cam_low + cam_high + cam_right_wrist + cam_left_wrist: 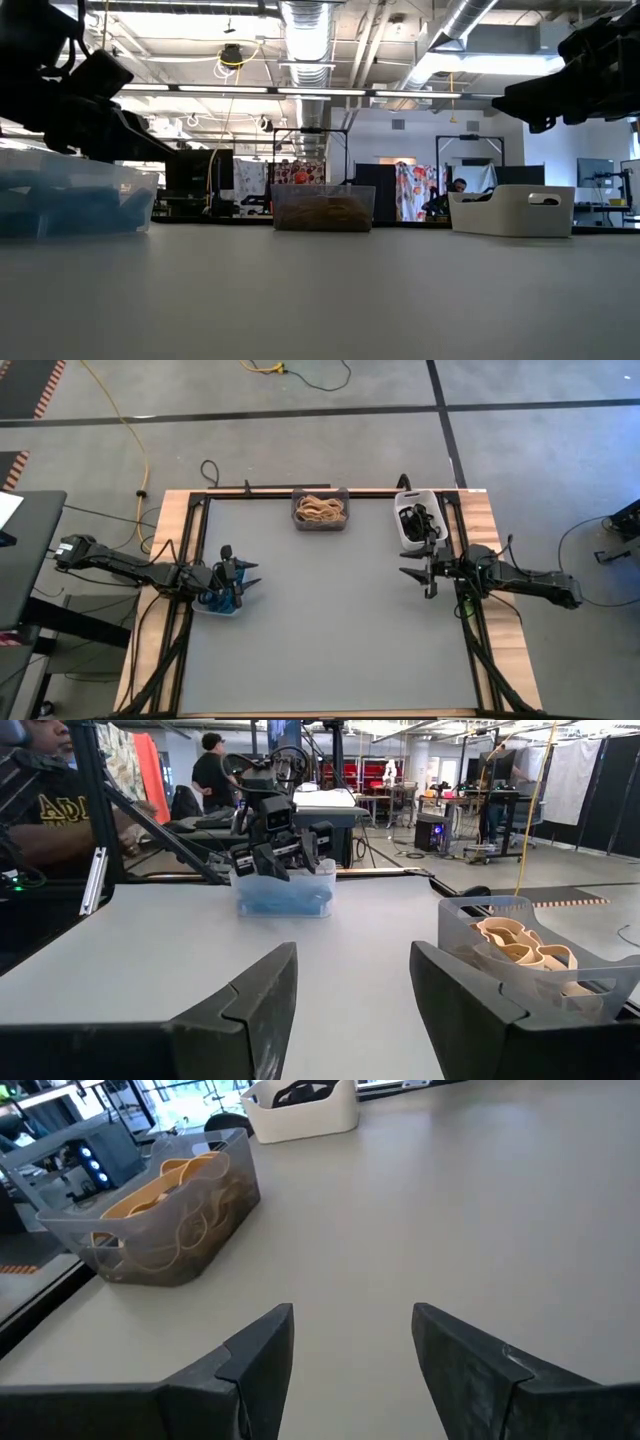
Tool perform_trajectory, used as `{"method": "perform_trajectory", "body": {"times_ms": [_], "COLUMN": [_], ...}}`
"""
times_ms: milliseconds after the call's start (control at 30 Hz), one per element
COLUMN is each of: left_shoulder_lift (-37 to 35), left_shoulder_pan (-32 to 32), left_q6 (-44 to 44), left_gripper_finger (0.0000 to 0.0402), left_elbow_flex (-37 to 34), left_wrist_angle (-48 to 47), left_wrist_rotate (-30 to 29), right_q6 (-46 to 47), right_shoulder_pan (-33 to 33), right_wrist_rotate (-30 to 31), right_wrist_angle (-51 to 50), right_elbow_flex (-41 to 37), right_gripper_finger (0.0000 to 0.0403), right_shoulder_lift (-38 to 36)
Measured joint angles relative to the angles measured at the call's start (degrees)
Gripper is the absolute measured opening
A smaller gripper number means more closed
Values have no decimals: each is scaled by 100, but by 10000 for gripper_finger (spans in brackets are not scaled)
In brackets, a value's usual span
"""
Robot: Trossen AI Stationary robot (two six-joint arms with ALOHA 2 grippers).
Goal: Sort rubber bands into baskets
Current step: Return to Home Position
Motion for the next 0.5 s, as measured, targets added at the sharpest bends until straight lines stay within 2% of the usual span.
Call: {"method": "perform_trajectory", "body": {"times_ms": [500], "left_shoulder_lift": [-2], "left_shoulder_pan": [0], "left_q6": [-156], "left_gripper_finger": [196], "left_elbow_flex": [2], "left_wrist_angle": [-60], "left_wrist_rotate": [0], "right_q6": [0], "right_shoulder_pan": [0], "right_wrist_rotate": [0], "right_wrist_angle": [1], "right_elbow_flex": [0], "right_gripper_finger": [223], "right_shoulder_lift": [-2]}}
